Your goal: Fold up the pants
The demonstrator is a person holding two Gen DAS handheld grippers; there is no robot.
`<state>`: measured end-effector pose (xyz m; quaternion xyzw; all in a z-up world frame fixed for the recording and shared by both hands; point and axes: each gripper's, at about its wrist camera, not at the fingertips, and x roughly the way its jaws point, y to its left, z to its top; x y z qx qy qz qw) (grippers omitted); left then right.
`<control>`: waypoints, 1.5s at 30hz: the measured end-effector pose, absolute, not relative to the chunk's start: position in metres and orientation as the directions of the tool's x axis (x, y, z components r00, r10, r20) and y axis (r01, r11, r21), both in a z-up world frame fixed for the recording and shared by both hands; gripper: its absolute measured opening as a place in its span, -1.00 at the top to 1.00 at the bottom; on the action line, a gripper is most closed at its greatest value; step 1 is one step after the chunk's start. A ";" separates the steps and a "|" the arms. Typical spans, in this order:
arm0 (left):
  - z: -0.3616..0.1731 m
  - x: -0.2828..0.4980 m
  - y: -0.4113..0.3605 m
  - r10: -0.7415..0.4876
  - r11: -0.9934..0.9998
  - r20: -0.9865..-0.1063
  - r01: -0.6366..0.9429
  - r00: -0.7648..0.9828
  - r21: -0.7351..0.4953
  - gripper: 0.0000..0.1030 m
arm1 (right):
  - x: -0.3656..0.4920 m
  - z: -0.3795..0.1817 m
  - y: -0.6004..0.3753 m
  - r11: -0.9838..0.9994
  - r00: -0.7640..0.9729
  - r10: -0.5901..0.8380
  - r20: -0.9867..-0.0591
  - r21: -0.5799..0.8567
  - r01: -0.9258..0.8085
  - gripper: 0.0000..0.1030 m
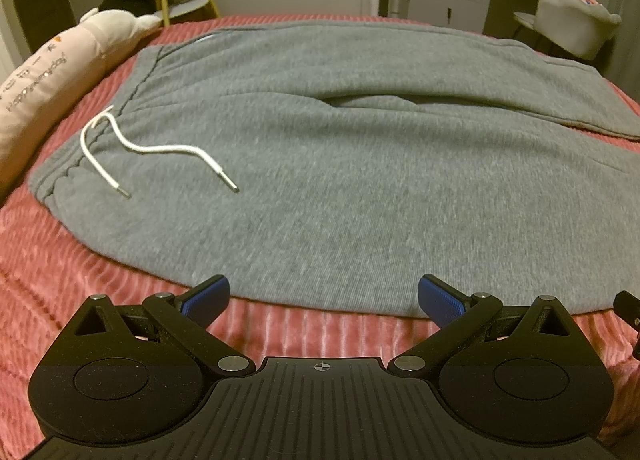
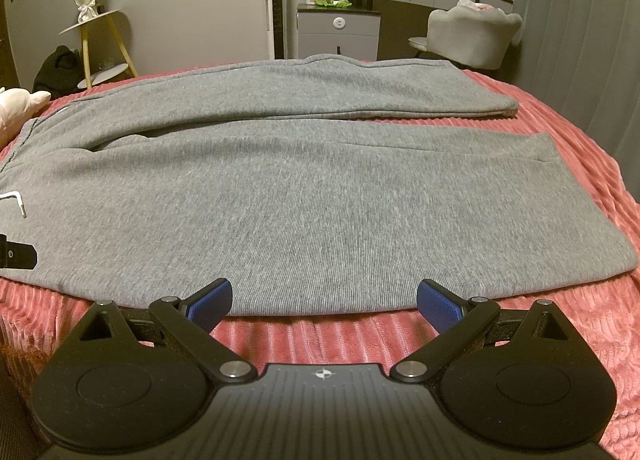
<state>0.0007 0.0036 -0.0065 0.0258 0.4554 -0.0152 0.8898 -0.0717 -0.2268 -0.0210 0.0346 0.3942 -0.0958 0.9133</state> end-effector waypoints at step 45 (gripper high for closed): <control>-0.005 0.004 0.006 -0.009 0.999 -0.821 0.046 0.570 0.021 -1.00 | -0.069 -0.024 -0.227 0.979 0.662 -0.141 -0.736 -0.003 0.204 -0.92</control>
